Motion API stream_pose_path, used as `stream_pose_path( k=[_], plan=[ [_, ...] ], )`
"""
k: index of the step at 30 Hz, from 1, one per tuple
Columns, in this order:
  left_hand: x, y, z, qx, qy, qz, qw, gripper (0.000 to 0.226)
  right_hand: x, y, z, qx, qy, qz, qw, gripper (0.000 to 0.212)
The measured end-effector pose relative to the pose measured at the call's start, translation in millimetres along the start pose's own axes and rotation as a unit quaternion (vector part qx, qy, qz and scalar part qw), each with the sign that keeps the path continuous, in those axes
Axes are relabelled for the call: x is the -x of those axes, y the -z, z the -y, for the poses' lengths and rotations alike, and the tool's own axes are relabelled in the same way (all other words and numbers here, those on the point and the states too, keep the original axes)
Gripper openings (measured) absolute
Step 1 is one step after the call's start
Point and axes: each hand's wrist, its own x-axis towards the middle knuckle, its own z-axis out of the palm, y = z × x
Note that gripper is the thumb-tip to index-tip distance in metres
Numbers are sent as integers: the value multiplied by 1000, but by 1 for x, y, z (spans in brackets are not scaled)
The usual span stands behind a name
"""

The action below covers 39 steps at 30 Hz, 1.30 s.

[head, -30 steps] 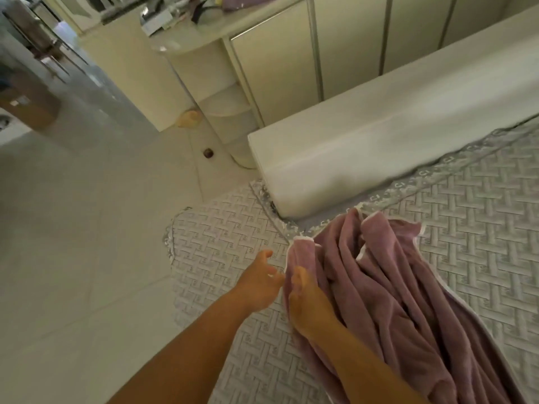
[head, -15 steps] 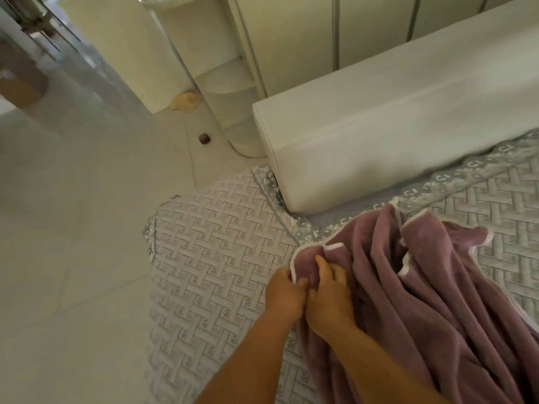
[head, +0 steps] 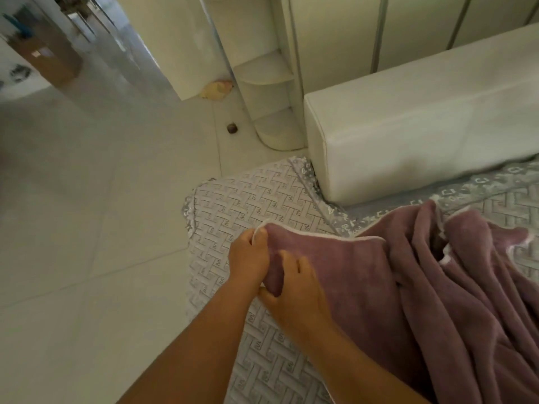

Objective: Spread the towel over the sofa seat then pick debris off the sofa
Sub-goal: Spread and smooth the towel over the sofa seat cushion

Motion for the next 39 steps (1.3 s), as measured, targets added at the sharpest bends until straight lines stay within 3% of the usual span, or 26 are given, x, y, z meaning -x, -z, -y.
stream_pose_path(
  k=[4,8,10,14,19,24,26,28,32,39],
  plan=[
    [-15,26,1,16,-39,-16,999,23,3,-20,21,35,25,12,999,47],
    [-36,50,14,26,-78,-14,997,20,2,-42,43,-34,44,6,998,34],
    [-52,64,26,27,-83,-33,996,22,-6,-54,52,-105,5,-13,994,43],
    [-75,86,55,28,-91,-45,994,21,-39,-80,58,-138,-97,-54,984,51],
    [-93,97,84,10,-74,-40,996,20,-69,-108,59,-22,-107,-13,994,57],
    [-105,96,106,-37,-102,-44,993,19,-106,-114,26,-21,-176,-44,983,63],
    [-109,94,113,-41,-111,-38,992,19,-116,-112,15,30,-159,-46,986,33],
    [-112,93,119,-40,-117,-39,992,20,-119,-111,11,45,-138,-32,989,15],
    [-116,94,128,-44,-122,-64,990,19,-126,-111,13,79,-113,1,990,10],
    [-144,126,142,-51,-51,-138,988,17,-153,-132,70,-63,0,-101,993,10]
  ],
)
